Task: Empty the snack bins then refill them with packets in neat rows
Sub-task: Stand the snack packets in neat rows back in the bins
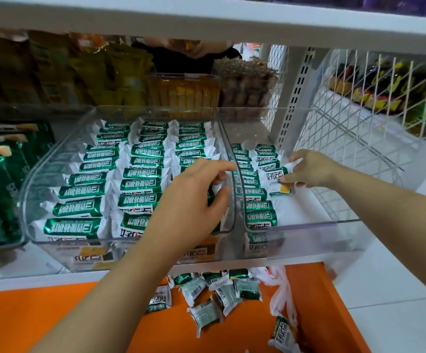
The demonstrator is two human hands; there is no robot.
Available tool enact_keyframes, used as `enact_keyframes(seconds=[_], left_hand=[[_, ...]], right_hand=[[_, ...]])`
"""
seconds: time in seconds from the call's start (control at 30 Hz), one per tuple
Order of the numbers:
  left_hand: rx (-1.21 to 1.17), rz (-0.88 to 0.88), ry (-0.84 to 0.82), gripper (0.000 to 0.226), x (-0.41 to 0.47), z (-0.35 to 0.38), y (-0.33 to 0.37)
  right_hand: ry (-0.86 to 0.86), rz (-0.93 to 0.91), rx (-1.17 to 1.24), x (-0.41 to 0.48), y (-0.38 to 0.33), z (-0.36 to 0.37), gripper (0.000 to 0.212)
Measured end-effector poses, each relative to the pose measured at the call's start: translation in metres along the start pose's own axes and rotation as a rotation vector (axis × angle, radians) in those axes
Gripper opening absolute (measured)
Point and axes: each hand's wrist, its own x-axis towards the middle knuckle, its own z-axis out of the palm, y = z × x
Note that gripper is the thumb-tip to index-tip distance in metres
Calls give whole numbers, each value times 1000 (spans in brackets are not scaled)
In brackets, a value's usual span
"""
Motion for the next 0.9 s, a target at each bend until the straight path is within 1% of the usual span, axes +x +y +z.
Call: enact_keyframes(seconds=[0.13, 0.27, 0.4, 0.53, 0.63, 0.8, 0.9], left_hand=[[26, -3, -10, 34, -1, 1, 1], [45, -15, -22, 35, 0, 0, 4], [48, -14, -31, 35, 1, -1, 4], [42, -16, -29, 35, 2, 1, 3], [36, -10, -17, 35, 3, 2, 3], [23, -11, -21, 35, 1, 1, 3], [19, -8, -19, 34, 1, 2, 2]], right_hand=[[-51, 3, -9, -13, 1, 2, 69], [-71, 22, -158, -11, -2, 9, 77], [-46, 1, -273, -13, -13, 6, 63], [14, -87, -221, -4, -8, 11, 55], [102, -140, -176, 5, -3, 14, 40], [162, -222, -317, 7, -6, 17, 44], [127, -260, -398, 7, -5, 17, 43]])
